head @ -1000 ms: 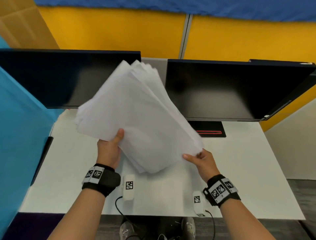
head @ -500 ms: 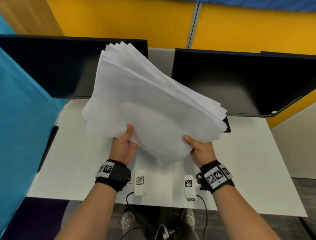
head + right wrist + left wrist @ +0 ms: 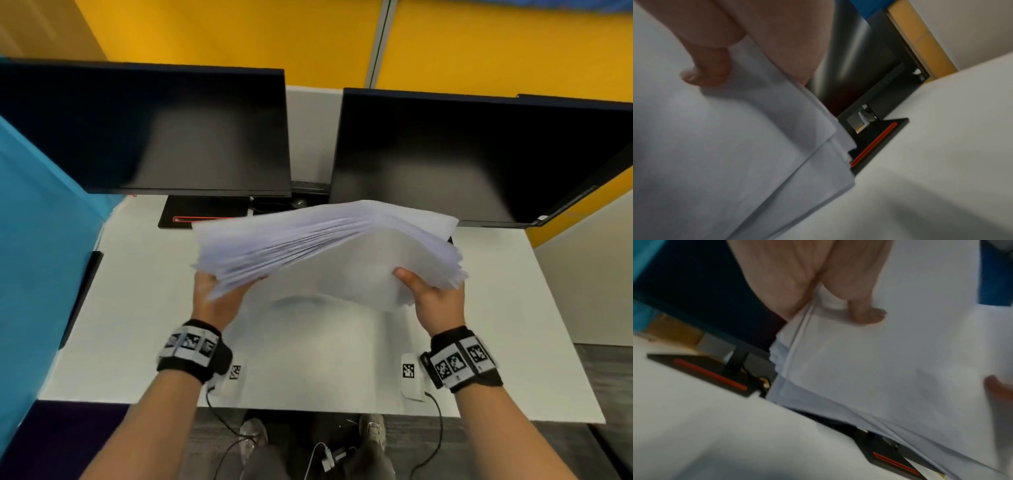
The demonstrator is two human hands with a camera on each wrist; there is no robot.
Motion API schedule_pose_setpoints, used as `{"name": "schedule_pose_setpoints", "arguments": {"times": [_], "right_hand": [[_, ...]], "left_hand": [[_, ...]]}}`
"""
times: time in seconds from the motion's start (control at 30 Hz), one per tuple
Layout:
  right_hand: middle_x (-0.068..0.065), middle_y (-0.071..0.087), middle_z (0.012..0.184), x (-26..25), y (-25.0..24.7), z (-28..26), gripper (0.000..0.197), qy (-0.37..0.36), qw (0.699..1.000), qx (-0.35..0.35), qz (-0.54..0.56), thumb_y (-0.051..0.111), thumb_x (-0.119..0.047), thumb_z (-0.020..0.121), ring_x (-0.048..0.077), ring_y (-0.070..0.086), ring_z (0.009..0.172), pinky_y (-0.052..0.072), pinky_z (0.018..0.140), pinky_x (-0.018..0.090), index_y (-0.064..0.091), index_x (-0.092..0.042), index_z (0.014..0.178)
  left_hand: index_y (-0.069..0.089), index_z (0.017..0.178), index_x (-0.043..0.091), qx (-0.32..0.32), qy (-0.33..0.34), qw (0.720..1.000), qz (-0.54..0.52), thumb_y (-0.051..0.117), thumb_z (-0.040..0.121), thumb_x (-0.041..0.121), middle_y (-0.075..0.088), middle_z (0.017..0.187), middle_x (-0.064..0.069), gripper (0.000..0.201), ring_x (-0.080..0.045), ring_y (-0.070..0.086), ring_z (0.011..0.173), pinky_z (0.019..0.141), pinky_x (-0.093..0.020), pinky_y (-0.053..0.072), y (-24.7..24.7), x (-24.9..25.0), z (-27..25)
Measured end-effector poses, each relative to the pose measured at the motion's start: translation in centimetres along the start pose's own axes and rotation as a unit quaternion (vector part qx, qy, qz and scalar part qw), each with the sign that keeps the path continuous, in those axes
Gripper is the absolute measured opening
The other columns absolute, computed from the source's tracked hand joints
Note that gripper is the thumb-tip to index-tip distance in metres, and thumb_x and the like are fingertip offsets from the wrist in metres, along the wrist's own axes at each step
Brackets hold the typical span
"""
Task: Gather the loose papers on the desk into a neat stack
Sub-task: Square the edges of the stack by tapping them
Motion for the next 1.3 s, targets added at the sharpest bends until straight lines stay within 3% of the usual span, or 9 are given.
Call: {"name": "schedule_pose_setpoints", "arguments": {"times": [0.17,0.3,0.4,0.53,0.7,0.87,0.93,1.1,1.3], "right_hand": [[-0.016,0.074,0.096,1.3,-0.8,-0.6,0.047,0.014,1.000,0.007,-0.001,0.079,0.002,0.075,-0.003,0.069,0.091,0.054,0.076,0.014,0.068,-0.038,0.098],[-0.020,0.075,0.099,1.0,-2.7,-0.5,0.051,0.089,0.980,-0.176,-0.016,0.075,0.005,0.073,-0.004,0.069,0.094,0.052,0.078,0.014,0.061,-0.019,0.115],[-0.032,0.072,0.082,1.5,-1.9,-1.3,0.040,0.152,0.948,-0.263,-0.094,0.079,-0.001,0.076,-0.017,0.065,0.081,0.046,0.071,0.002,0.062,-0.019,0.107],[-0.019,0.075,0.092,2.6,-0.8,-1.3,0.030,0.126,0.978,-0.143,-0.086,0.079,-0.012,0.079,0.000,0.071,0.093,0.052,0.080,0.017,0.068,-0.030,0.101],[0.004,0.074,0.076,2.9,-0.8,-1.3,0.029,0.120,0.971,-0.126,-0.161,0.083,-0.040,0.071,0.017,0.070,0.067,0.056,0.069,0.036,0.072,-0.015,0.079],[-0.021,0.074,0.093,1.3,-0.7,-0.5,0.048,0.077,0.994,-0.063,-0.037,0.083,0.000,0.072,-0.009,0.069,0.089,0.056,0.079,0.013,0.064,-0.033,0.101],[-0.026,0.074,0.090,1.2,-0.4,-0.3,0.045,0.058,0.998,-0.013,-0.008,0.081,0.002,0.074,-0.008,0.069,0.086,0.056,0.080,0.015,0.065,-0.032,0.099],[-0.019,0.074,0.096,3.0,-0.2,-0.8,0.049,0.051,0.999,0.002,-0.009,0.080,0.001,0.075,-0.006,0.068,0.091,0.055,0.086,0.016,0.068,-0.039,0.099],[-0.011,0.069,0.086,6.2,0.5,-0.9,0.029,0.106,0.986,-0.032,-0.125,0.080,-0.001,0.076,-0.016,0.063,0.069,0.054,0.077,0.031,0.069,-0.025,0.087]], "left_hand": [[0.068,0.099,0.021,-0.004,0.005,1.000,-0.001,0.085,0.073,0.019,0.072,0.088,0.022,0.031,0.013,0.061,0.079,0.067,0.003,0.041,1.2,-0.5,-1.3],[0.064,0.086,0.035,-0.044,0.046,0.998,0.012,0.083,0.073,0.004,0.063,0.074,0.044,0.039,0.025,0.058,0.075,0.069,0.001,0.042,-1.9,0.8,-0.4],[0.069,0.102,0.030,-0.044,0.041,0.997,-0.038,0.082,0.074,0.010,0.072,0.093,0.028,0.037,0.010,0.065,0.091,0.082,-0.020,0.049,-3.5,1.4,0.1],[0.067,0.114,0.024,-0.091,0.032,0.993,-0.069,0.083,0.075,0.025,0.073,0.110,0.009,0.042,-0.006,0.068,0.102,0.089,-0.029,0.052,-4.2,1.7,0.6],[0.066,0.111,0.030,-0.113,0.037,0.993,-0.012,0.075,0.084,0.022,0.070,0.109,0.022,0.029,0.002,0.066,0.101,0.094,-0.031,0.051,-3.9,-0.1,0.7],[0.064,0.109,0.030,-0.059,0.055,0.997,0.004,0.073,0.086,0.016,0.070,0.098,0.026,0.028,0.009,0.062,0.097,0.087,-0.013,0.045,-2.4,-0.5,-0.1],[0.062,0.097,0.034,-0.041,0.046,0.998,0.026,0.072,0.086,0.014,0.067,0.080,0.035,0.025,0.020,0.060,0.083,0.075,-0.002,0.042,-1.4,-0.5,-0.6],[0.068,0.101,0.007,-0.002,0.014,1.000,-0.001,0.072,0.085,0.007,0.064,0.083,0.007,0.016,0.009,0.058,0.071,0.064,0.005,0.037,1.3,-2.2,-1.0],[0.066,0.086,0.025,-0.017,-0.091,0.994,-0.058,0.081,0.078,0.013,0.067,0.064,0.032,0.021,0.011,0.065,0.068,0.062,-0.002,0.046,3.8,-5.2,-1.0]]}}
Point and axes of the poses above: each hand's wrist, its own z-axis towards the middle knuckle, its own y-axis out of the palm, x = y × z, the point moved 1 cm from there along z, towards the middle knuckle
